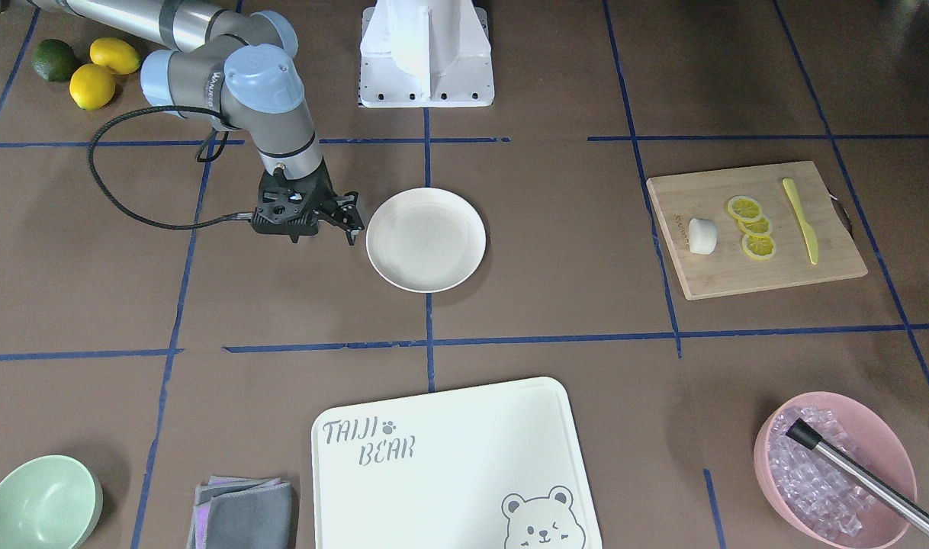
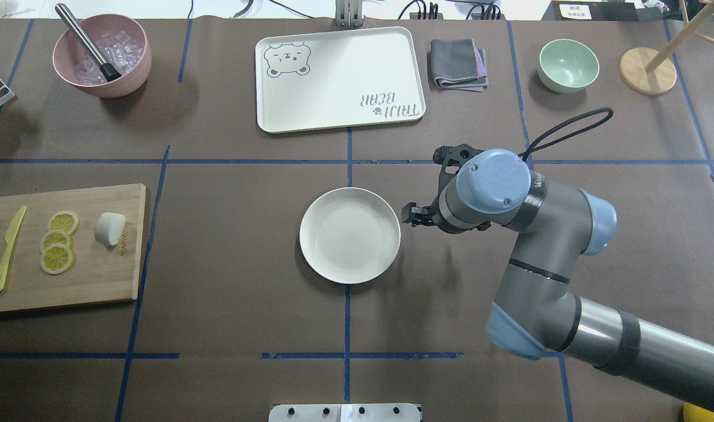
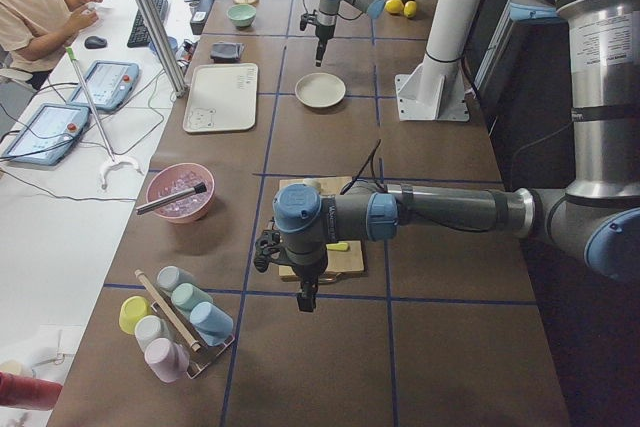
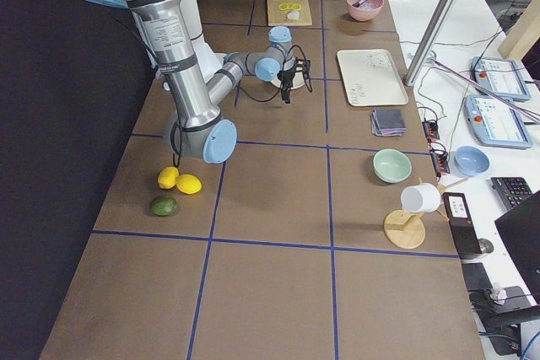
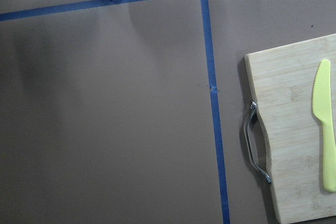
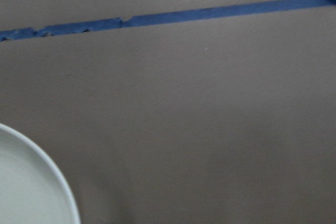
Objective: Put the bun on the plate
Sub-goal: 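Release the plate and withdraw the right arm out of view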
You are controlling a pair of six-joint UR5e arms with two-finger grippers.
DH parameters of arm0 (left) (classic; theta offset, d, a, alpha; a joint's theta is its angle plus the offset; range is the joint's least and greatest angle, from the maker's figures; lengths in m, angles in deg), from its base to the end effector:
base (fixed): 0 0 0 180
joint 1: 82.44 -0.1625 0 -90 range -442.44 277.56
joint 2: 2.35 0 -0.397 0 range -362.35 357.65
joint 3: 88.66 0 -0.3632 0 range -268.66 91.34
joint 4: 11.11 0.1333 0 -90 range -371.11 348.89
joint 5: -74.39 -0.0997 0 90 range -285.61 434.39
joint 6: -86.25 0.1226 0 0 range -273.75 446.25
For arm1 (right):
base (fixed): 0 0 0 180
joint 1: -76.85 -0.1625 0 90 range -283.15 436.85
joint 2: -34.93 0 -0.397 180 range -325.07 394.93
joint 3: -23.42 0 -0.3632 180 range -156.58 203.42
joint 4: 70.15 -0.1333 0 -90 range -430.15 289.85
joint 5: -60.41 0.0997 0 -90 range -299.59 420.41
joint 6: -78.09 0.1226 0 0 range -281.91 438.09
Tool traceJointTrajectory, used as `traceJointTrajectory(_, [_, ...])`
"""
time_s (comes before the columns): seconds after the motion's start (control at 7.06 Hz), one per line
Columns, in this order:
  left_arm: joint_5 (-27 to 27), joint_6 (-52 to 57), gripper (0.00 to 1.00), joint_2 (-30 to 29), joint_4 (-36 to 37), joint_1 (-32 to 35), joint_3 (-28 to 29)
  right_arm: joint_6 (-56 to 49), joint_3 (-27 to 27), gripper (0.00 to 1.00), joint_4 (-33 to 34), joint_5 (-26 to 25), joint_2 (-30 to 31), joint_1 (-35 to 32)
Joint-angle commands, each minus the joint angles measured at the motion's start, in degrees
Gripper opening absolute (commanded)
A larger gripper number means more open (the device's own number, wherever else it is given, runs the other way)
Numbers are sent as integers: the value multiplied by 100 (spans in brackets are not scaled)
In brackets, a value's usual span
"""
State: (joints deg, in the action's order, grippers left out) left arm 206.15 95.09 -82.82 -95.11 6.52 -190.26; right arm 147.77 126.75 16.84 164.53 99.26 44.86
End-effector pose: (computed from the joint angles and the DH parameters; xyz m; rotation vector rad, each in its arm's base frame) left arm -0.0446 -0.3913 0.6390 -0.0158 0.7319 0.1397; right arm -0.4608 -0.4097 0.3134 0.1104 -0.7585 0.1033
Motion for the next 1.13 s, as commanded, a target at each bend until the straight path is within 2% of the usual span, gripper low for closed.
traceJointTrajectory(0.0, [-1,3,100,-4,-2,-1,0,-2152,1306,100,1310,728,890,-944])
traceJointTrajectory(0.28, [-1,12,100,-4,-2,-2,0,-3935,1785,100,1172,1624,2130,-2112])
traceJointTrajectory(0.57, [8,38,100,-4,-2,-2,-26,-6211,1560,100,996,2557,3142,-3579])
traceJointTrajectory(0.71, [-10,47,100,-13,-11,-2,-26,-7301,1254,100,987,2813,3451,-4195])
traceJointTrajectory(0.85, [-1,38,100,-13,-2,-10,-44,-7929,1024,100,987,2833,3698,-4593])
traceJointTrajectory(0.99, [-1,12,100,-13,-2,-10,-44,-7997,935,100,970,2824,3874,-4840])
